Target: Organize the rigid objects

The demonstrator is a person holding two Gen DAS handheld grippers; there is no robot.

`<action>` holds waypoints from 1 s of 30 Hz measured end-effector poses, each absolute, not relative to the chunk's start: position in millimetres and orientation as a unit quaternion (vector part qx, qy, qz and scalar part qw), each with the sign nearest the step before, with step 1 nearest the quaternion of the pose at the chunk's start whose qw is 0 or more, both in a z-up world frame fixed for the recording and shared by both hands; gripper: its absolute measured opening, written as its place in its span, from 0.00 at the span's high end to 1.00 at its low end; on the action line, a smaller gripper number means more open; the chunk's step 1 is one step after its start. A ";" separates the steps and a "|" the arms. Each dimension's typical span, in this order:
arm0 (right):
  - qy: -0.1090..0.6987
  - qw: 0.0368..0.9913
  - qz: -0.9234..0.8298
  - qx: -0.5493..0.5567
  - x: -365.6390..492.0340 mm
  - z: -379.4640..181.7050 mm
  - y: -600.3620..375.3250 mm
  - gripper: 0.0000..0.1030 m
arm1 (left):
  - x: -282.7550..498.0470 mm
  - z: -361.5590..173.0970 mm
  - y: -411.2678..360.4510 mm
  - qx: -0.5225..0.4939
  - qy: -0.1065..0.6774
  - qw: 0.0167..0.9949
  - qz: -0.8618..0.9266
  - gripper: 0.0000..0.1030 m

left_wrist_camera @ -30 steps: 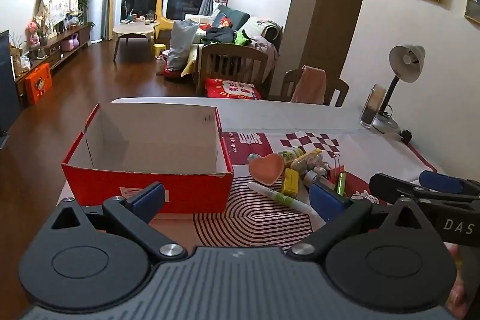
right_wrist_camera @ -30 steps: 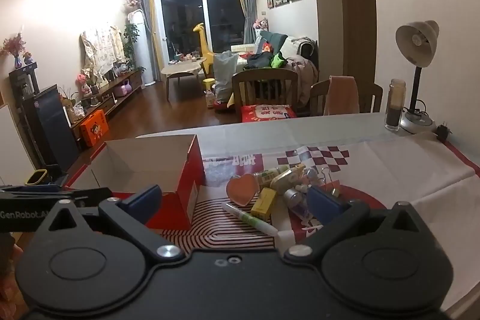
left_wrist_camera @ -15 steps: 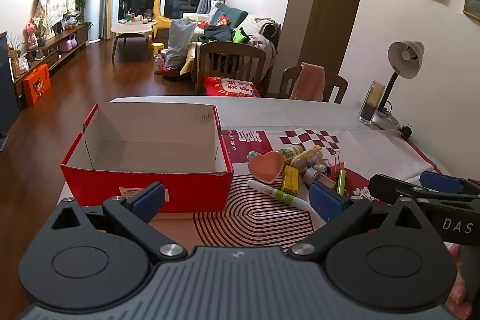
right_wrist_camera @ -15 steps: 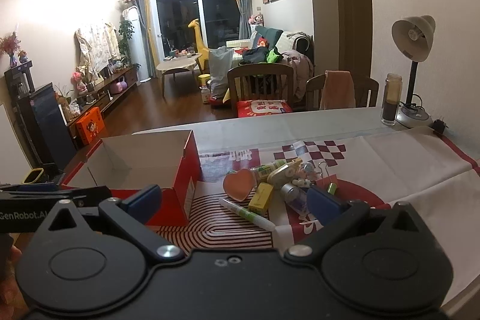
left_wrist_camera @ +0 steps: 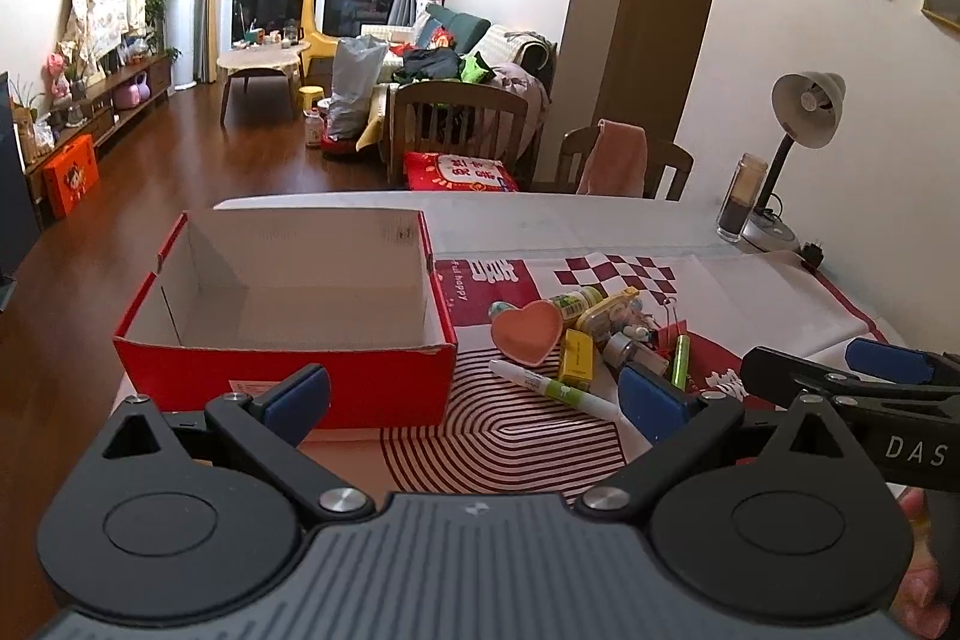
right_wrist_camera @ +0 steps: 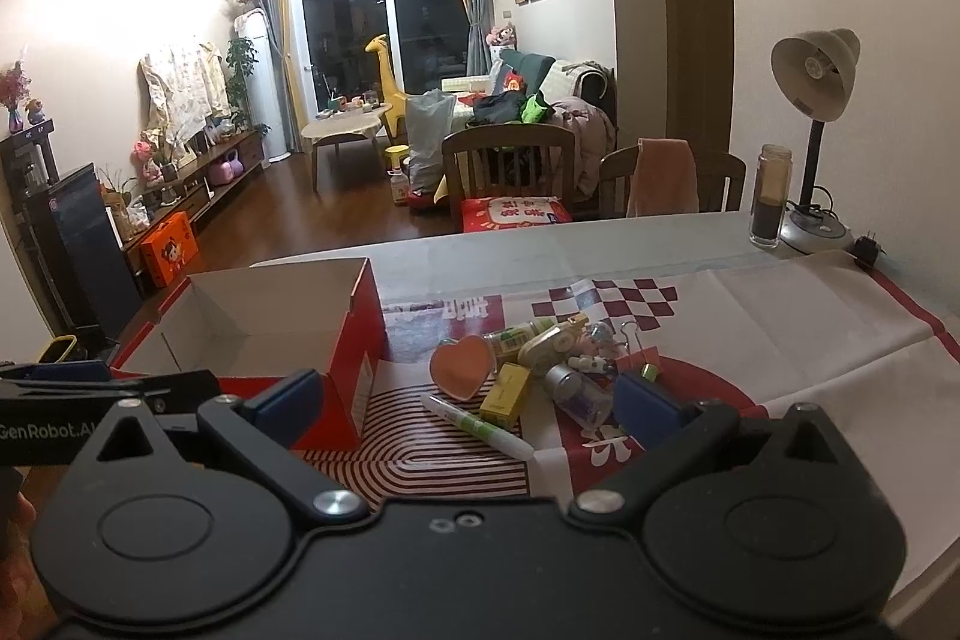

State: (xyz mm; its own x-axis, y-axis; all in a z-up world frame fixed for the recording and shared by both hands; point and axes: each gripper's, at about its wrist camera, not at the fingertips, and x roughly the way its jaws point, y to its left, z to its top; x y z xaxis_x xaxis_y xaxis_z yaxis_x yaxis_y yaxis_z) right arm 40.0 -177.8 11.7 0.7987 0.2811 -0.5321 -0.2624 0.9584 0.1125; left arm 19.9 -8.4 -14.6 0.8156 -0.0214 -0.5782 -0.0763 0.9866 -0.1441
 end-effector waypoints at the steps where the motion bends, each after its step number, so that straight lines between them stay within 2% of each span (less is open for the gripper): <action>1: 0.283 0.948 0.143 0.016 41.1 11.6 -178.9 0.00 | 20.5 -15.0 -8.9 -0.081 0.304 0.949 0.014 0.00; 30: 0.297 0.940 0.169 0.011 98.6 4.9 -231.5 0.00 | 75.7 -24.5 -61.2 -0.076 0.324 0.943 0.028 0.00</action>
State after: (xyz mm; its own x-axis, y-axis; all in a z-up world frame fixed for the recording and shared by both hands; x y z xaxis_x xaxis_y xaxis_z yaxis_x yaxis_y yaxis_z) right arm 98.6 -231.5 4.9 0.7663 0.3252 -0.5542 -0.3118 0.9423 0.1218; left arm 75.7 -61.2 -24.5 0.7889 0.0041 -0.6146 -0.1031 0.9867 -0.1258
